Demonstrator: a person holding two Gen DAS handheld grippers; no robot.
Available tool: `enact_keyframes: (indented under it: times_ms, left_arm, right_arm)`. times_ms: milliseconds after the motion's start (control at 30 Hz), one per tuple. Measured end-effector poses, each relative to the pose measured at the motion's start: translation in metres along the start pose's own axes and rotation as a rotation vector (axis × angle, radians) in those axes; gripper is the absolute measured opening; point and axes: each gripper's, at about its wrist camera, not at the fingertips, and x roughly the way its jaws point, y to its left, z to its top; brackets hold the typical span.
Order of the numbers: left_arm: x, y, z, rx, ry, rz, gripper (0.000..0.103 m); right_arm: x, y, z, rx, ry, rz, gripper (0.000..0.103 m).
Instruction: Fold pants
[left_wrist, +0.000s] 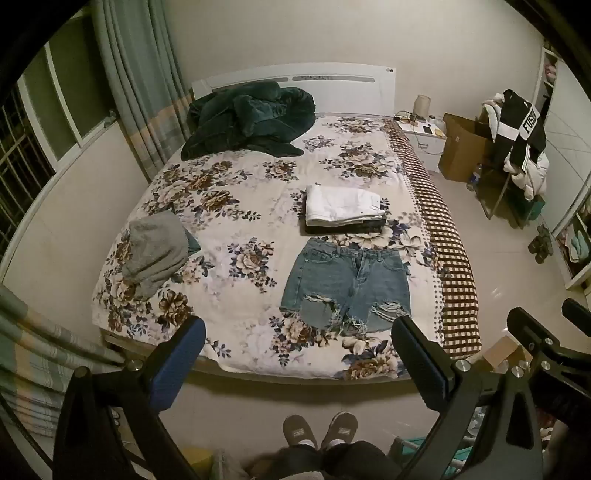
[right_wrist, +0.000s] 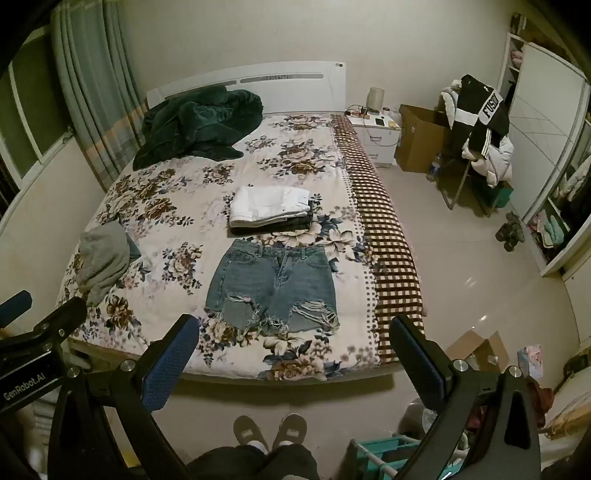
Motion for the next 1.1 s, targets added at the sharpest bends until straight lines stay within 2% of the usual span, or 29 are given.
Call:
enact_keyframes:
  times_ms: [1100]
  left_arm:
    - [0.0003, -0.0001, 0.0001, 0.000, -0.005, 0.001, 0.103]
  right_arm:
    - [-0.0043, 0.0037, 0.0026, 0.002, 0.002, 0.006, 0.103]
